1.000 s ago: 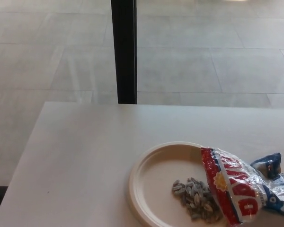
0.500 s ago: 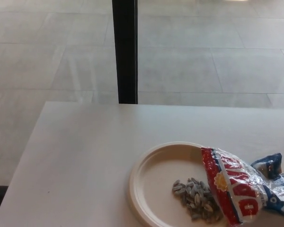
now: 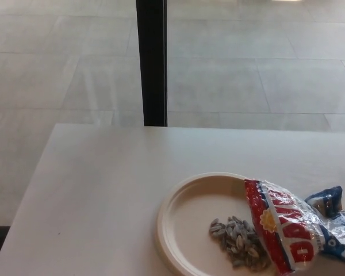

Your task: The robot uses its right hand to pick up a bag of sunflower seeds kept in the middle of the desk and tilts it over a plate kept next to it to pour out a few seeds and then puts the bag of seeds back on the desk

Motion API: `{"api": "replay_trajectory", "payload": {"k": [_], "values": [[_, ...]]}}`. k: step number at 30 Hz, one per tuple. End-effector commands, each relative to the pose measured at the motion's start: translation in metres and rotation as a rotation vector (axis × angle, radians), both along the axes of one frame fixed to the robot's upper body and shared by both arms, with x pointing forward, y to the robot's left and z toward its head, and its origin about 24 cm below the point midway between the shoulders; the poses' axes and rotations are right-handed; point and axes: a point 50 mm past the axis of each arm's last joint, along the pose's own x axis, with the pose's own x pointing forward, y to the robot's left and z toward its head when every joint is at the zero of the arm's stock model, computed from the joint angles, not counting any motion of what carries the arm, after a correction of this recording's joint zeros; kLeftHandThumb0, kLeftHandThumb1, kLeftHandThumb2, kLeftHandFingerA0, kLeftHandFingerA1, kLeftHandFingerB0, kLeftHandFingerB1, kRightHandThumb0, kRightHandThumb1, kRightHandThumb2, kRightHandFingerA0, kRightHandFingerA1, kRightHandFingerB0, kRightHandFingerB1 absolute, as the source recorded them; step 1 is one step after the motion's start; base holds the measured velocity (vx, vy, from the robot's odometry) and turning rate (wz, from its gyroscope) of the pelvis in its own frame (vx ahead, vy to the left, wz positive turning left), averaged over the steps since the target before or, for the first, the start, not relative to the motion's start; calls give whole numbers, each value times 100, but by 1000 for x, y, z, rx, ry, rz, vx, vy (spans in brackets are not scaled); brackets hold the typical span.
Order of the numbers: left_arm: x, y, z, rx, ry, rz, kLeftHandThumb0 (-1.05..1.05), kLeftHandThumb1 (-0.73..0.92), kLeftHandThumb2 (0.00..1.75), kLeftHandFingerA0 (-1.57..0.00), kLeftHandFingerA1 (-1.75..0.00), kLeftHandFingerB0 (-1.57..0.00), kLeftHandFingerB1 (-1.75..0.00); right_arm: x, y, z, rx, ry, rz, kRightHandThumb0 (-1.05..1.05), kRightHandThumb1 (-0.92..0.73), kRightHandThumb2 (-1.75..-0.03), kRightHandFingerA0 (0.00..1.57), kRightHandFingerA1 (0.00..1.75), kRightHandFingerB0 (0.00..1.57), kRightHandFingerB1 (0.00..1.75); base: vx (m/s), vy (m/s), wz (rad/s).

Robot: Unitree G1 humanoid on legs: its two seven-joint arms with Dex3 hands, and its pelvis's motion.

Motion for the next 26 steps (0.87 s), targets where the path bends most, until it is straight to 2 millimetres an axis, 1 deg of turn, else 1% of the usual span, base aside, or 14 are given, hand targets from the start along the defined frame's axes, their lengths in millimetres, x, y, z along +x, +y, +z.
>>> {"api": "replay_trajectory", "payload": {"k": [1, 12, 14, 16, 26], "values": [[-4, 1, 1, 10, 16, -2, -74, 72, 62, -54, -46, -41, -37, 0, -1, 3, -7, 6, -13, -73, -41, -65, 0, 0, 0, 0, 0, 0, 0], [-5, 2, 2, 11, 18, -4, -74, 72, 62, -54, -46, -41, -37, -1, -2, 2, -5, 9, -15, -73, -41, -65, 0, 0, 0, 0, 0, 0, 0], [-10, 1, 2, 13, 22, 10, -74, 72, 62, -54, -46, -41, -37, 3, 0, 0, -1, 14, -4, -73, -41, -65, 0, 0, 0, 0, 0, 0, 0], [-10, 2, 3, 15, 22, 12, -74, 72, 62, -54, -46, -41, -37, 4, 1, -1, 1, 15, -3, -73, -41, -65, 0, 0, 0, 0, 0, 0, 0], [-11, 1, 2, 17, 28, 6, -74, 72, 62, -54, -46, -41, -37, 2, -4, -5, 5, 24, -12, -73, -41, -65, 0, 0, 0, 0, 0, 0, 0]]}}
